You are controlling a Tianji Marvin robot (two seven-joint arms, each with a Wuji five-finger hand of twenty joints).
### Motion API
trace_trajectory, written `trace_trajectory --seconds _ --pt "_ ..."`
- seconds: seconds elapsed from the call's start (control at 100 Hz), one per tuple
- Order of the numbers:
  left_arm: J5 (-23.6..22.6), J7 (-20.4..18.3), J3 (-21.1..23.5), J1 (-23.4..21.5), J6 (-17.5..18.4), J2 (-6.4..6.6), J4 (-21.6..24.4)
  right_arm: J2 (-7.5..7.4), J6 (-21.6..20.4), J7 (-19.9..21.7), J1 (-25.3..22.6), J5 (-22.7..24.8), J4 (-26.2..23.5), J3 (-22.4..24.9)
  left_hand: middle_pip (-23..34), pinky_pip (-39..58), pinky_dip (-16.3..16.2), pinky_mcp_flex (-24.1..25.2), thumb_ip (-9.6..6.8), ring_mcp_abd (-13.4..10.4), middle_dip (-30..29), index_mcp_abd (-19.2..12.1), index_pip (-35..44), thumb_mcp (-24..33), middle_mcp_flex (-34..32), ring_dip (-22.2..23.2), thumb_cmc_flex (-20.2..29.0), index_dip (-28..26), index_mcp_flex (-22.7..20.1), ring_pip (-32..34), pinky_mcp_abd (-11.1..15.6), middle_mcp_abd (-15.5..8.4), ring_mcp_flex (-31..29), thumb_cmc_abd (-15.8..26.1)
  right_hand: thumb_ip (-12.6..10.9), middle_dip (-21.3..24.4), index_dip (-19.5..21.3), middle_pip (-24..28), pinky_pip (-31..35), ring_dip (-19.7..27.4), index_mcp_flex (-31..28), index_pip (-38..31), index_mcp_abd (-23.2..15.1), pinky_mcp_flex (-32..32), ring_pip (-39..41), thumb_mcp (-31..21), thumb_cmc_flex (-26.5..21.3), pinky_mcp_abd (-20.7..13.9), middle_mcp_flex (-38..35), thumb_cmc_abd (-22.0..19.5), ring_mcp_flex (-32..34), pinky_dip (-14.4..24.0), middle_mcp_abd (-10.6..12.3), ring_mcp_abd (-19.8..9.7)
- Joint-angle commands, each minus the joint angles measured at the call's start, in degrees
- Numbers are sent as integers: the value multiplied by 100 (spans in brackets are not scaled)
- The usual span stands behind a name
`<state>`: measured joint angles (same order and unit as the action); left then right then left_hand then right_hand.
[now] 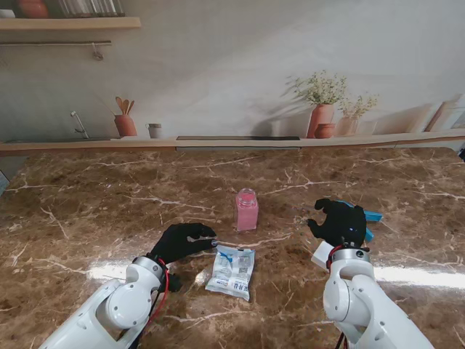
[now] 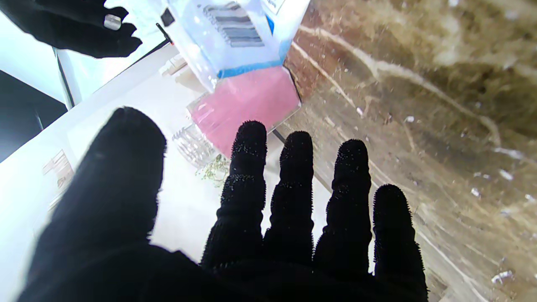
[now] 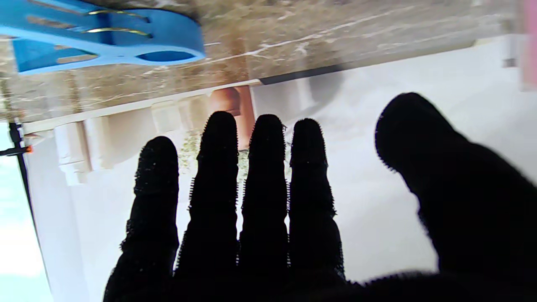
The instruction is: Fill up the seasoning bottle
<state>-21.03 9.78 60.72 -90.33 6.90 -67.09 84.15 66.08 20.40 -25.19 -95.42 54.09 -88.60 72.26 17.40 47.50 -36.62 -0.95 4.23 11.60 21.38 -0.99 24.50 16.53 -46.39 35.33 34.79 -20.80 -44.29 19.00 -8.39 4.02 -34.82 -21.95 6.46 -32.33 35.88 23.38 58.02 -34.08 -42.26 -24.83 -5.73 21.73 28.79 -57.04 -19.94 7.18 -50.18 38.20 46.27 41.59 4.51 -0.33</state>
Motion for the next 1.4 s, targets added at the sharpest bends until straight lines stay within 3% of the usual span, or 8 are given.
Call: trace_trajectory --seconds 0.0,0.24,0.46,0.81,1.13,1.39 --pt "-18 58 37 -47 23 -2 82 -82 86 191 41 -19 81 118 -178 -194 244 -22 -206 -175 -144 48 -213 -273 198 -222 77 149 -20 -231 281 1 262 182 -146 97 -70 -113 -155 144 291 111 128 -173 -165 26 100 -76 280 125 -291 -114 -50 -4" --pt "-67 123 144 -113 -9 -5 278 -266 313 1067 256 410 245 281 -385 -361 543 143 -231 -300 -343 67 -573 -551 628 -538 145 337 250 -531 348 -36 591 266 -31 716 -482 -863 -1243 989 1469 1065 696 -1032 -1419 -14 87 -245 1921 478 -1795 -254 -214 -48" --pt "-70 129 217 -133 16 -2 376 -463 325 1977 539 860 559 360 -468 -469 616 231 -247 -399 -424 83 -708 -745 869 -666 152 386 417 -671 347 -73 776 318 120 1245 -721 -1403 -2254 1742 2490 1748 1034 -1801 -2147 -341 206 -576 3048 939 -3091 -494 -292 -373" --pt "-97 59 280 -166 82 24 428 -656 -109 2866 1117 1066 1216 422 -510 -610 664 296 -294 -461 -544 98 -798 -1038 1056 -825 276 426 434 -779 327 -108 914 403 167 1363 -711 -1441 -2500 1908 2774 1899 1102 -1912 -2224 -343 303 -626 3312 917 -3244 -534 -293 -440" --pt "-116 -14 286 -161 21 41 475 -698 -202 2873 1448 1020 1670 268 -516 -666 660 332 -309 -500 -567 99 -811 -1127 1104 -857 315 421 471 -805 323 -129 963 406 193 1302 -577 -1279 -2479 1880 2644 1749 1138 -1865 -2109 -392 387 -588 3200 939 -3139 -465 -356 -356" --pt "-101 -47 292 -153 1 46 493 -734 -196 3036 1811 754 2187 -45 -526 -729 656 369 -318 -510 -579 112 -819 -1173 1143 -878 332 422 489 -829 300 -131 997 438 273 981 -161 -947 -2499 1725 2486 1306 1166 -1864 -1933 -512 531 -558 2956 1048 -2981 -395 -402 -251"
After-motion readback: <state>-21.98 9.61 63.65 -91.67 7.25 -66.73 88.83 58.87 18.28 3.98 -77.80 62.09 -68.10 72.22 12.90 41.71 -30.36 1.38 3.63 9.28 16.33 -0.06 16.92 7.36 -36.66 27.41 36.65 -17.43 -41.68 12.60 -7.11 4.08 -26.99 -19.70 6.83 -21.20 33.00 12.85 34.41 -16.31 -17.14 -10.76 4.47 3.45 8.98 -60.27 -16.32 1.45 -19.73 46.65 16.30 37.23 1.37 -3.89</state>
